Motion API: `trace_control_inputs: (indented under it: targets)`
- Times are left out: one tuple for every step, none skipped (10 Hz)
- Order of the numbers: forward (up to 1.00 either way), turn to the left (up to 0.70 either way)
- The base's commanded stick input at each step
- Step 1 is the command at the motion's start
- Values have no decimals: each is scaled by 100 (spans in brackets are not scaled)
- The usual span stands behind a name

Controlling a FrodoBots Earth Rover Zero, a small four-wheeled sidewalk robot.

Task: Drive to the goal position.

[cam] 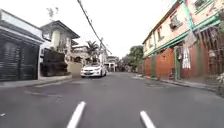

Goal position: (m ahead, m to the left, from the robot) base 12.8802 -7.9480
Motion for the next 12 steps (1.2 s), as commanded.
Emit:
trace_control_inputs:
  targets:
    - [70,0]
    - [70,0]
    - [70,0]
    - [70,0]
    - [70,-1]
    - [70,-8]
    - [70,-15]
    - [70,-22]
    - [70,-28]
    - [70,-34]
    - [70,-17]
    - [70,-14]
